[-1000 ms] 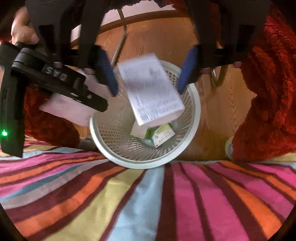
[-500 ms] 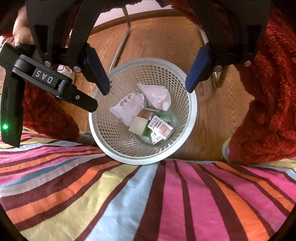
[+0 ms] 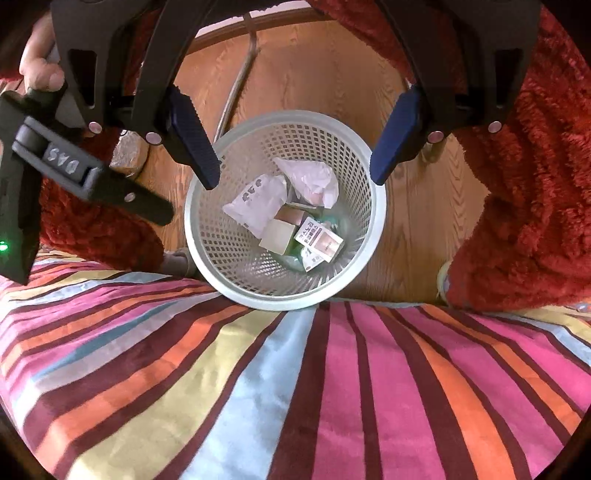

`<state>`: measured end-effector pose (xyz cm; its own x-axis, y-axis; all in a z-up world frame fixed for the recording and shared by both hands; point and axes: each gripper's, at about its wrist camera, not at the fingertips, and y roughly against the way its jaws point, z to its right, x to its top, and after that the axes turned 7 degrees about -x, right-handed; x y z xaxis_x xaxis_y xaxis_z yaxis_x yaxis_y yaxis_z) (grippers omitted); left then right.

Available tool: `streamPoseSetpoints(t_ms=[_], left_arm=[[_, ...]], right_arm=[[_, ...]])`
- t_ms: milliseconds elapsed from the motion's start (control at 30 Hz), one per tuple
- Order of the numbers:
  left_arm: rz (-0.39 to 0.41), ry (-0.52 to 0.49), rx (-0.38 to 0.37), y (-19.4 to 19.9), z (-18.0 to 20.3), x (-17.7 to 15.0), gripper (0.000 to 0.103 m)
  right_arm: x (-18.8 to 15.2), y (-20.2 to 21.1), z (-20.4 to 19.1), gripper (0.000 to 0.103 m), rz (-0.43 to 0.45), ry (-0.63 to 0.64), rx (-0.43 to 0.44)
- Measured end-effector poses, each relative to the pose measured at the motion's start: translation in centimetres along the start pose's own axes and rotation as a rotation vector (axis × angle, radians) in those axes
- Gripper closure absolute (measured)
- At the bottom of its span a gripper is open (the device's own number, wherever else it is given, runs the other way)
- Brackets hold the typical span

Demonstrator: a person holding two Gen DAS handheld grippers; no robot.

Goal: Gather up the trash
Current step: 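Move both tools back over the bed toward the two remaining boxes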

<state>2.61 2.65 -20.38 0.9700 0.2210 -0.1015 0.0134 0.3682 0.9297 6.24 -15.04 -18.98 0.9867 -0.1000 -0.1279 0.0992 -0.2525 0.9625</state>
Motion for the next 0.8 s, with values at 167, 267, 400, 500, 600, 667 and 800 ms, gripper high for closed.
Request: streamPoseSetpoints(t_ms=[167,267,400,500,600,667,800], left_arm=[[0.088,-0.037,0.018,2.1,0.8,-0.4,0.022],[0.155,-0.057,0.016,3.5,1.1,-0.5,0.022],[0.249,-0.087,0.004,5.5,1.7,-0.6,0.012],[0.316,-0.116,-0.004,7.1,2.3,-0.5,0.012],[0.382,-0.136,-0.007,8.5,2.9,-0.4,0.012],[0.434,-0.144,-0.006,9.8,3.0,-0.2,0.012],[0.537,-0.156,-0.016,12.5,3.6,0.3,0.012]], right_arm=[[-0.3,3.8,0.0,0.011,0.143,0.029,0.047],[-0.3,5.7,-0.2,0.009,0.215,0.056,0.065],[-0.4,9.0,-0.4,0.008,0.344,0.096,0.093],[-0.4,11.9,-1.0,0.008,0.489,0.162,0.083],[-0.3,14.2,-1.6,0.008,0.588,0.224,0.092],[-0.2,15.6,-2.0,0.008,0.634,0.249,0.111],[0.0,18.4,-3.2,0.008,0.78,0.323,0.103]])
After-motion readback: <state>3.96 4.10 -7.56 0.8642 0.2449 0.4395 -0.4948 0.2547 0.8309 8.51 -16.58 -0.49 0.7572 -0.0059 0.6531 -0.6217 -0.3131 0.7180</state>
